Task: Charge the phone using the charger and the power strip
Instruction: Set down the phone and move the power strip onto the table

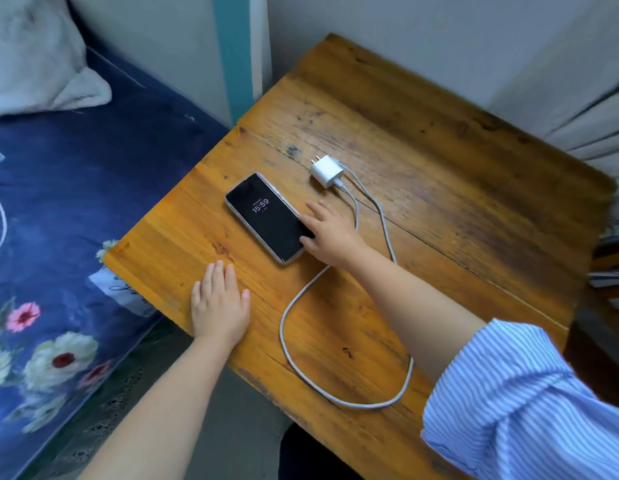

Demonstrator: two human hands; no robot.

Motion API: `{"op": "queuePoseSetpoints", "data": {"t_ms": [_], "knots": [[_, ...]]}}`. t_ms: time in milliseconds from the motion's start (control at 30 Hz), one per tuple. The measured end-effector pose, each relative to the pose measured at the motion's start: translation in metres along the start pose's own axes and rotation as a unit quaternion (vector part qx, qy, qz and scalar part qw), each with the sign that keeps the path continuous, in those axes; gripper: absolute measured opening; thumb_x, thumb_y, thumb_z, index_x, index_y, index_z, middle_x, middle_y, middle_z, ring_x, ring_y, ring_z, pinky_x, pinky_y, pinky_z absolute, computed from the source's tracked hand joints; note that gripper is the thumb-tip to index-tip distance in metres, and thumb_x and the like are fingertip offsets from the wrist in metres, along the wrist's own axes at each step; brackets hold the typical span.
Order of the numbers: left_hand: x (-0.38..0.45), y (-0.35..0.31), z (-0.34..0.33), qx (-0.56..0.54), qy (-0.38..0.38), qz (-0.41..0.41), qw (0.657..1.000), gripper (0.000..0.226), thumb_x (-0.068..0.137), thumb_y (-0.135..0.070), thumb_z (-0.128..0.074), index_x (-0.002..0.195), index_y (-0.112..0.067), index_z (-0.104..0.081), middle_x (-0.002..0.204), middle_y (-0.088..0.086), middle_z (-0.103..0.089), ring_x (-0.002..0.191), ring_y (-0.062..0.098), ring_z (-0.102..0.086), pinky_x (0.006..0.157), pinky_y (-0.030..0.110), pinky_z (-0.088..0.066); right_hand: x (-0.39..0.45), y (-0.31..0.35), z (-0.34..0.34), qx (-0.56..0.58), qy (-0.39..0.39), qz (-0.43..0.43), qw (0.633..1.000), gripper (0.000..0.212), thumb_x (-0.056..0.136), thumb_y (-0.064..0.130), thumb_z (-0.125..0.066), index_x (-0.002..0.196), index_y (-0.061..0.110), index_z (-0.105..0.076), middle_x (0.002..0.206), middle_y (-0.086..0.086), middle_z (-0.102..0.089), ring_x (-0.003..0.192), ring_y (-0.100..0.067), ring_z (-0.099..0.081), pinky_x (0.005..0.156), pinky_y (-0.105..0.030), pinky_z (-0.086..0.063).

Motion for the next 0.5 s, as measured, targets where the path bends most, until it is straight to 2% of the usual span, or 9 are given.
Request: {"op": "queuePoseSetpoints", "data": {"t_ms": [167, 300, 400, 500], "knots": [[0.008, -0.072, 0.041, 0.066, -0.008, -0.122, 0.99, 0.053, 0.095, -0.028, -0.038, 0.141, -0.009, -0.019, 0.154, 0.01, -0.019, 0.143, 0.023, -0.01, 0.115, 0.039, -0.019, -0.045, -0.036, 0.048, -0.001, -0.044, -0.047, 0.998, 0.042, 0.092, 0.025, -0.047, 0.132, 0.014, -0.04, 0.151, -0.009, -0.025, 0.14, -0.026, -0.014, 0.111, -0.047, -0.024], [0.011, -0.173, 0.077, 0.092, -0.021, -0.244, 0.965, 0.047, 0.092, -0.025, -0.042, 0.134, -0.008, -0.03, 0.15, 0.012, -0.026, 0.141, 0.025, -0.016, 0.111, 0.04, -0.025, -0.104, -0.079, 0.104, -0.017, -0.115, -0.107, 0.988, 0.039, 0.091, 0.023, -0.048, 0.128, 0.011, -0.045, 0.149, -0.011, -0.031, 0.139, -0.026, -0.019, 0.109, -0.045, -0.028], [0.004, -0.242, 0.102, 0.107, -0.05, -0.302, 0.946, 0.037, 0.088, -0.023, -0.047, 0.12, -0.007, -0.04, 0.138, 0.013, -0.039, 0.133, 0.027, -0.027, 0.101, 0.041, -0.035, -0.153, -0.114, 0.143, -0.019, -0.153, -0.167, 0.974, 0.037, 0.092, 0.022, -0.047, 0.128, 0.011, -0.045, 0.148, -0.012, -0.031, 0.139, -0.028, -0.019, 0.11, -0.047, -0.027], [-0.018, -0.312, 0.12, 0.099, -0.065, -0.358, 0.926, 0.032, 0.085, -0.021, -0.05, 0.114, -0.007, -0.044, 0.132, 0.013, -0.043, 0.128, 0.028, -0.031, 0.097, 0.041, -0.038, -0.216, -0.155, 0.179, -0.022, -0.201, -0.23, 0.952, 0.038, 0.093, 0.021, -0.046, 0.129, 0.009, -0.044, 0.148, -0.014, -0.03, 0.139, -0.029, -0.018, 0.112, -0.048, -0.023]]}}
Point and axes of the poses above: each hand's wrist, its own x-axis towards the middle knuckle, its own z-axis out of the back of the hand, y = z × x, the point moved 3 cm from there along x, towards the middle knuckle
